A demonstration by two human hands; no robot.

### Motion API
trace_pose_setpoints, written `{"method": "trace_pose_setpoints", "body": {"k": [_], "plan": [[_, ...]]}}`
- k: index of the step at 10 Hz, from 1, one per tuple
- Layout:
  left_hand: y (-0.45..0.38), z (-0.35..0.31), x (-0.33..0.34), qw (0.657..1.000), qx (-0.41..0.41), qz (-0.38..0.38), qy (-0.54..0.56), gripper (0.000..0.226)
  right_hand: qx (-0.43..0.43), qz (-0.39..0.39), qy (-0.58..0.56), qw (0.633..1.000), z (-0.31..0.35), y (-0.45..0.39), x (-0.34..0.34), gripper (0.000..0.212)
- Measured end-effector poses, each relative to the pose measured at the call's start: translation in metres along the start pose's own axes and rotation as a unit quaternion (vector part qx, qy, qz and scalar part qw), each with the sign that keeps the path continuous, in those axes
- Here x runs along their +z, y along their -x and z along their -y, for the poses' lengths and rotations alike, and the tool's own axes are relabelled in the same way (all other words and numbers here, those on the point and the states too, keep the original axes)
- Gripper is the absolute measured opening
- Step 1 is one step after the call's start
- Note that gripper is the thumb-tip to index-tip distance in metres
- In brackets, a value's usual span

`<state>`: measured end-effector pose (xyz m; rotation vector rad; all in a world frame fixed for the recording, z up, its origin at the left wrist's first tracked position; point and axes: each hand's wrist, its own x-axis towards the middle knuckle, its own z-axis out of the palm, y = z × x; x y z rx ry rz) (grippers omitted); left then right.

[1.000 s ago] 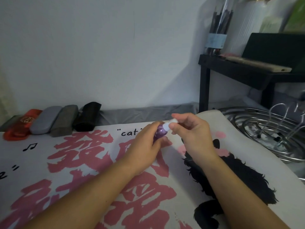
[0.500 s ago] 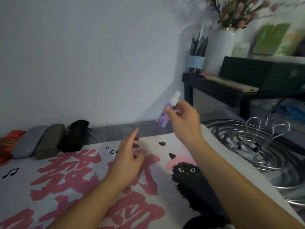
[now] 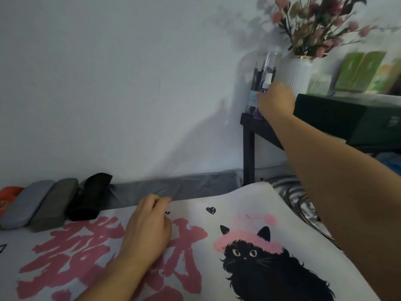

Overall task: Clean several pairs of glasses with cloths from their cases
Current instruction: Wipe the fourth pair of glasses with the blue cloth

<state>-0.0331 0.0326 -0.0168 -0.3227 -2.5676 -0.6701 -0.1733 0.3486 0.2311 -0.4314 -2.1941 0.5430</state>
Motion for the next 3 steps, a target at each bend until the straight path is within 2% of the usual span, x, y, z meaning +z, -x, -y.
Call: {"method": "trace_pose_setpoints", "body": {"k": [2, 3], "plan": [[0.001, 0.001, 0.002, 1.0, 0.007, 0.0, -0.018, 0.041, 0.016, 0.007, -0.011, 1.0, -0.001, -0.005, 0.004, 0.027], [0.001, 0.004, 0.003, 0.999, 0.02, -0.011, -0.023, 0.039, 0.024, -0.015, -0.059, 0.998, 0.004, 0.006, 0.0, 0.032]]}}
